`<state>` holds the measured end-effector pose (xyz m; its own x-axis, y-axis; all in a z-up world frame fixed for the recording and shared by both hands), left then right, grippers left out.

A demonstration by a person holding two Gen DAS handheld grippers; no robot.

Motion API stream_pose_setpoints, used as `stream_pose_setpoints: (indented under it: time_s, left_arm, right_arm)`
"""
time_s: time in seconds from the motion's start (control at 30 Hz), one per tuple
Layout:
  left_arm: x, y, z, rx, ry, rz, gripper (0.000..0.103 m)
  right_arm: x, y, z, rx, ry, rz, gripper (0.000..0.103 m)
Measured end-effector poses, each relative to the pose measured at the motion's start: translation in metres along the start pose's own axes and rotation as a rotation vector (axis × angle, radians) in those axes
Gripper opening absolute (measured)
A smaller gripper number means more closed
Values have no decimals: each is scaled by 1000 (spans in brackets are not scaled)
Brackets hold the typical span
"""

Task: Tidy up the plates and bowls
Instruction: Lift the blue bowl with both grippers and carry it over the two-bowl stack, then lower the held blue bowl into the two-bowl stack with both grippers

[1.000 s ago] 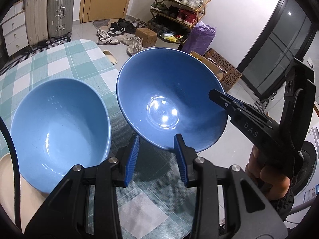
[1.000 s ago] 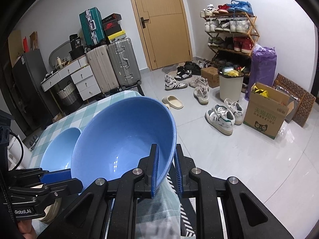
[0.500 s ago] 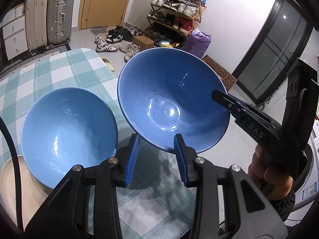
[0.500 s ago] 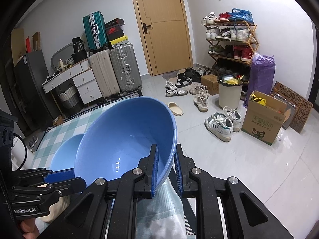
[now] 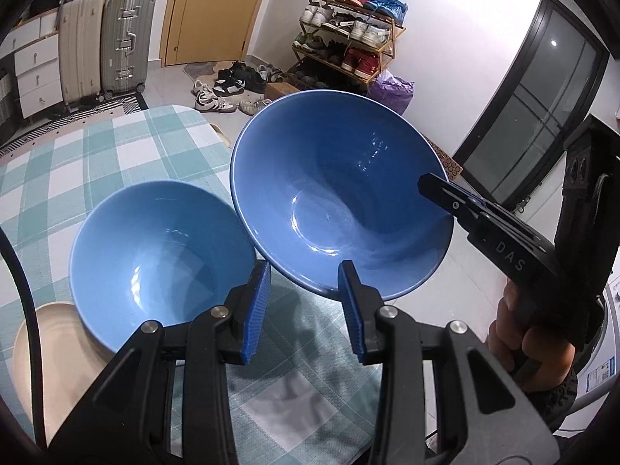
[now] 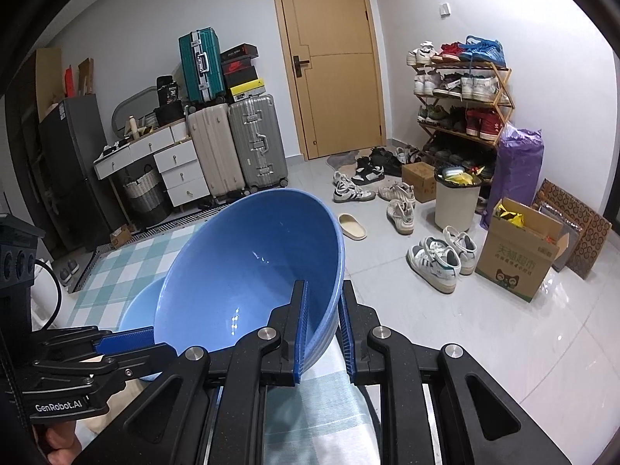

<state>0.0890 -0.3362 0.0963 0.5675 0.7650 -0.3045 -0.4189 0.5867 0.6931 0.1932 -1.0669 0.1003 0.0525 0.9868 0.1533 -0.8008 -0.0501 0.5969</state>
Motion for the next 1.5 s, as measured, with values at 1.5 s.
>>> stream_pose_setpoints:
  time_s: [1.5]
  left_arm:
    - [50,68,-9,-89,90,124,33]
  right_arm:
    - [75,-25,6,6,69,125,18]
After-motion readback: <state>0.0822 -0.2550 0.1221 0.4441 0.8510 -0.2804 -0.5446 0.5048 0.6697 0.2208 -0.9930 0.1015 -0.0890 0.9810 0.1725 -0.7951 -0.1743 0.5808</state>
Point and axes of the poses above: each gripper's, at about its wrist camera, not at the fingertips, and y roughly against the way its jaws point, x to its left, z to its top, the point moved 4 cm from there along -y, roughly the way its jaws point, and after that the axes turned 2 degrees about -y, right-handed, at the moved point
